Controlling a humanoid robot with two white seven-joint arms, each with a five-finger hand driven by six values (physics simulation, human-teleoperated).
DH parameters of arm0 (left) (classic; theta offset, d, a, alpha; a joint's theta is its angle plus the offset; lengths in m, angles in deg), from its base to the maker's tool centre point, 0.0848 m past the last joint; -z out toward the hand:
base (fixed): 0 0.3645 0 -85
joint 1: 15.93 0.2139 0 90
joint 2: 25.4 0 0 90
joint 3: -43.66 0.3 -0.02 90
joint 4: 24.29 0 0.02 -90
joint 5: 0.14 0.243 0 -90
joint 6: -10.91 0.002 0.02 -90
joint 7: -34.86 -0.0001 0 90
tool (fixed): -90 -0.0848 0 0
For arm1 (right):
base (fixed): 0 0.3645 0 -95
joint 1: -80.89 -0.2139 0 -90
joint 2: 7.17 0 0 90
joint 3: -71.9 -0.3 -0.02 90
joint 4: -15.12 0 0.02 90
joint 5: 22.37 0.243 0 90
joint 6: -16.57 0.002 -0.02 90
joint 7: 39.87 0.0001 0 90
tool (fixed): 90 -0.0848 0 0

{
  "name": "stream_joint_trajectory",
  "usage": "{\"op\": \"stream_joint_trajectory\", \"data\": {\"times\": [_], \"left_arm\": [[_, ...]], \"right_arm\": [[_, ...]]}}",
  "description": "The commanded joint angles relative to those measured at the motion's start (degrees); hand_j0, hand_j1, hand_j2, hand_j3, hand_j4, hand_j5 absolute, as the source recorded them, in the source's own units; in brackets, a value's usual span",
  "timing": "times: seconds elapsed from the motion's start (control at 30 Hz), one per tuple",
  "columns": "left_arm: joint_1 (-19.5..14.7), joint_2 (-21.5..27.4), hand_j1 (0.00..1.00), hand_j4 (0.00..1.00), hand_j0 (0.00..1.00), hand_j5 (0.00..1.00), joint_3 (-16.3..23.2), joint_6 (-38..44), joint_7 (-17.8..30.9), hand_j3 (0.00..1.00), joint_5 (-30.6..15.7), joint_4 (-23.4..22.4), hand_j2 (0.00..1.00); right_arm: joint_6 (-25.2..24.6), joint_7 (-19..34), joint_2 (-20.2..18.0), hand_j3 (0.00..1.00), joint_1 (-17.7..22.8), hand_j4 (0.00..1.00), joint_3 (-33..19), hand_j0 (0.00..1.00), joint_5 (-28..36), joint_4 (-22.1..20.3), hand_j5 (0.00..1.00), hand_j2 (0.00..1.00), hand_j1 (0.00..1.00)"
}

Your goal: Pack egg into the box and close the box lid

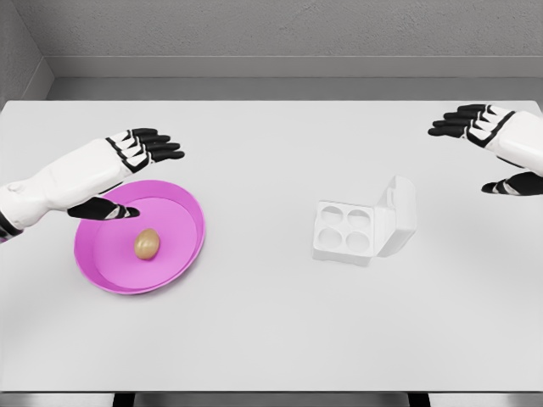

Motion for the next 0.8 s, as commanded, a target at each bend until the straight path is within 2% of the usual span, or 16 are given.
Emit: {"op": "stream_joint_trajectory", "data": {"times": [0.0, 0.07, 0.13, 0.2, 0.27, 0.33, 0.37, 0.4, 0.47, 0.57, 0.67, 0.77], "left_arm": [[0.0, 0.4, 1.0, 1.0, 1.0, 1.0, 0.0, 0.1, 0.0, 1.0, -0.2, 0.0, 1.0], [-0.2, 1.9, 1.0, 1.0, 1.0, 1.0, 0.1, 0.1, 0.1, 1.0, 0.8, 0.0, 1.0], [-1.0, 6.0, 1.0, 1.0, 1.0, 1.0, -0.2, 0.1, 0.2, 1.0, 6.2, 0.0, 1.0], [-2.1, 6.3, 1.0, 1.0, 1.0, 1.0, -0.2, 0.1, 0.2, 1.0, 9.2, 0.0, 1.0], [-4.0, 8.9, 1.0, 1.0, 1.0, 1.0, 0.1, 0.1, 0.2, 1.0, 10.6, 0.0, 1.0], [-5.6, 9.5, 1.0, 1.0, 1.0, 1.0, 0.2, 0.1, 0.4, 1.0, 15.4, 0.0, 1.0], [-6.6, 9.5, 1.0, 1.0, 1.0, 1.0, 0.3, 0.1, 2.3, 1.0, 18.2, 0.0, 1.0], [-6.7, 9.5, 1.0, 1.0, 1.0, 1.0, 0.3, 0.1, 3.9, 1.0, 18.9, 0.0, 1.0], [-7.1, 9.5, 1.0, 1.0, 1.0, 1.0, 0.5, 0.1, 5.5, 1.0, 18.8, 0.3, 1.0], [-7.2, 9.5, 1.0, 1.0, 1.0, 1.0, 1.5, 0.1, 11.9, 1.0, 18.9, 0.9, 1.0], [-10.3, 9.4, 1.0, 1.0, 1.0, 1.0, 7.0, 0.1, 13.8, 1.0, 18.9, 1.2, 1.0], [-13.6, 8.9, 1.0, 1.0, 1.0, 1.0, 13.0, 0.1, 13.8, 1.0, 18.3, 1.3, 1.0]], "right_arm": [[-0.1, 0.0, -0.1, 1.0, 0.0, 1.0, 0.0, 1.0, 0.5, -0.2, 1.0, 1.0, 1.0], [-0.1, 0.0, -0.4, 1.0, 0.1, 1.0, 0.0, 1.0, 0.4, 0.0, 1.0, 1.0, 1.0], [-0.1, 0.0, -1.0, 1.0, 0.7, 1.0, 0.0, 1.0, 0.5, 0.6, 1.0, 1.0, 1.0], [-0.1, 0.0, -1.1, 1.0, 3.5, 1.0, -0.5, 1.0, 0.5, 3.3, 1.0, 1.0, 1.0], [-0.1, 0.0, -1.0, 1.0, 4.1, 1.0, -0.5, 1.0, 0.5, 6.1, 1.0, 1.0, 1.0], [-0.1, 0.1, -0.9, 1.0, 5.2, 1.0, -0.5, 1.0, 0.5, 7.1, 1.0, 1.0, 1.0], [-0.1, 0.1, -0.5, 1.0, 5.4, 1.0, -0.5, 1.0, 0.5, 7.5, 1.0, 1.0, 1.0], [-0.1, 0.1, -0.4, 1.0, 5.4, 1.0, -0.5, 1.0, 0.5, 7.7, 1.0, 1.0, 1.0], [-0.1, 4.2, 0.0, 1.0, 5.7, 1.0, -0.6, 1.0, 0.6, 9.1, 1.0, 1.0, 1.0], [-0.1, 4.4, 1.2, 1.0, 6.5, 1.0, -0.5, 1.0, 0.5, 11.2, 1.0, 1.0, 1.0], [-0.1, 4.4, 2.0, 1.0, 9.8, 1.0, -0.4, 1.0, 0.5, 11.4, 1.0, 1.0, 1.0], [-0.1, 4.5, 4.6, 1.0, 10.5, 1.0, -0.2, 1.0, -0.7, 12.8, 1.0, 1.0, 1.0]]}}
